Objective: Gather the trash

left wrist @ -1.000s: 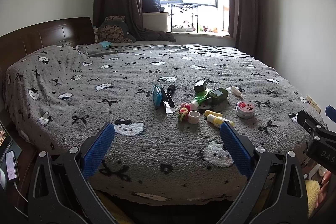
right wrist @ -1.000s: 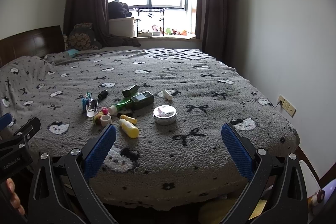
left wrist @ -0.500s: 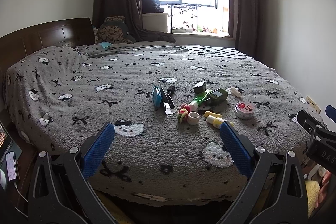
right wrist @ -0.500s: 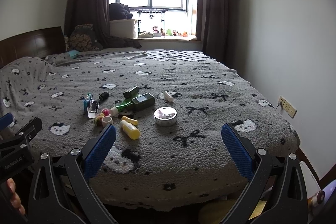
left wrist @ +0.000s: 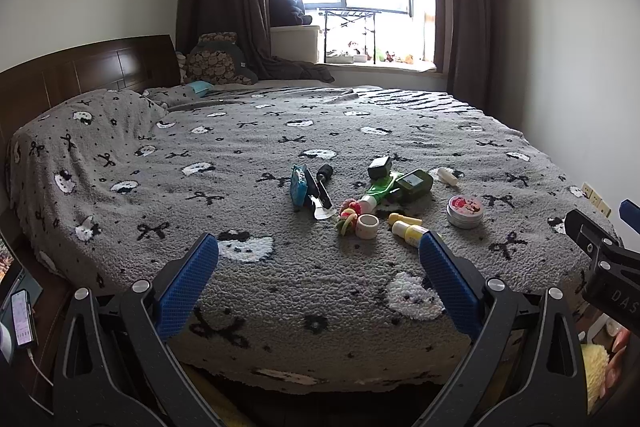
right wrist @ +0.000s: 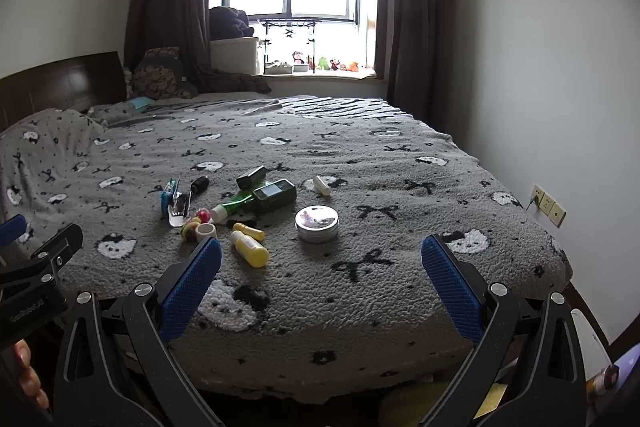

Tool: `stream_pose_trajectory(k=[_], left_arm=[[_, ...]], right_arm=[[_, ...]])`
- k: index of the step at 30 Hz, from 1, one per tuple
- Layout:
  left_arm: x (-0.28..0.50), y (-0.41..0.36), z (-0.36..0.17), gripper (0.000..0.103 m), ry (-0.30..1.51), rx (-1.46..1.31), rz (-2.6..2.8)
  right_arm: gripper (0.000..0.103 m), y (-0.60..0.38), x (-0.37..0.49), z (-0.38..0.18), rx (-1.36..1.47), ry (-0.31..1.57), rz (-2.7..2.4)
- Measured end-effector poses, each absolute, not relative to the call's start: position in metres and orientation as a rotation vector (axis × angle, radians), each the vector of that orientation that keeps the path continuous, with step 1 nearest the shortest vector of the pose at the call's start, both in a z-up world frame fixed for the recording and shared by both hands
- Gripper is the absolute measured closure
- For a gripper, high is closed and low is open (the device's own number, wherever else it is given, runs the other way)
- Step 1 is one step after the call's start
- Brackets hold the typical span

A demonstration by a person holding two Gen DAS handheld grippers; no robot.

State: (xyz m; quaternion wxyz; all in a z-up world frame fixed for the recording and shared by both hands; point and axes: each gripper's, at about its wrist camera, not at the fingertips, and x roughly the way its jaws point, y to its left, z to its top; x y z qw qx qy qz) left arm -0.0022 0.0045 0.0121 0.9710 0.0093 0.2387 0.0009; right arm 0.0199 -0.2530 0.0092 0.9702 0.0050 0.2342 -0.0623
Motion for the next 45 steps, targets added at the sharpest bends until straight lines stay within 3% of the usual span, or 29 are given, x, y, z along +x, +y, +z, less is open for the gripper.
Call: stream_pose_trajectory(k=[45], left_arm=[[0.0013, 0.0051, 0.0024, 0.008, 0.496, 0.031, 0.019]], right_arm=[[0.003, -0.2502, 0.0229, -0.0001, 0.009, 0.489, -0.125]])
